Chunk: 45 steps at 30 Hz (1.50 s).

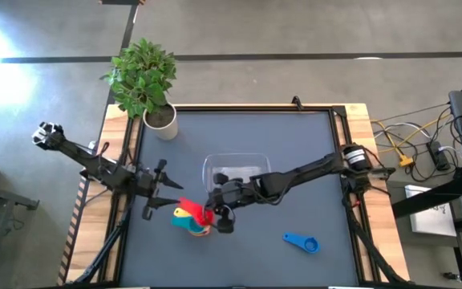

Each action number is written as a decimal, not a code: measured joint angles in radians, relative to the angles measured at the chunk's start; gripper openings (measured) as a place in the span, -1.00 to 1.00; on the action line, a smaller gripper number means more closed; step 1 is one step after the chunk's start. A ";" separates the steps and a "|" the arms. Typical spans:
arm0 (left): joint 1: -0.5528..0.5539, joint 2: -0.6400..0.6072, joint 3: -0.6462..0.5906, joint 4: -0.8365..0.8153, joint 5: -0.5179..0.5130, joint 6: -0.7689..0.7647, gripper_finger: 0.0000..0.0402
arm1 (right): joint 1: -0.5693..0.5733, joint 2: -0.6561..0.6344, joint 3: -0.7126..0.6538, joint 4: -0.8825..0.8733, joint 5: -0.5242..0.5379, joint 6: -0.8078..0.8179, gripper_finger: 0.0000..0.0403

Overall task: Nest measuring cups in basket
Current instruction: Stack the red measuring cup on top of the light blue measuring cup, then stack the blue measuring cup on the orange measuring cup

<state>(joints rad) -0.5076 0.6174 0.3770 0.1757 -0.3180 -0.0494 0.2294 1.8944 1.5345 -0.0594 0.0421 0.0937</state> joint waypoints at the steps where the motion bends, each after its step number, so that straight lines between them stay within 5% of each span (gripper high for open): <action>1: 0.000 -0.019 -0.008 0.001 -0.009 0.004 -0.12 | -0.004 0.015 0.000 0.024 -0.004 0.000 -0.96; 12: 0.000 -0.159 -0.076 0.034 -0.016 0.014 -0.12 | -0.034 0.191 0.119 0.039 -0.148 0.022 -0.96; 25: 0.000 -0.147 -0.077 0.040 -0.014 -0.011 -0.12 | -0.046 0.362 0.447 -0.359 -0.146 0.016 -0.87; 39: 0.000 -0.131 -0.077 0.039 -0.014 -0.015 -0.12 | -0.047 0.351 0.508 -0.505 -0.146 0.010 -0.37; 45: 0.000 -0.118 -0.077 0.041 -0.013 -0.016 -0.12 | -0.019 0.315 0.507 -0.530 -0.110 -0.001 -0.31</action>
<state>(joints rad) -0.5076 0.4996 0.3004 0.2165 -0.3315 -0.0653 0.2107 2.2097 2.0411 -0.5896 -0.0674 0.0930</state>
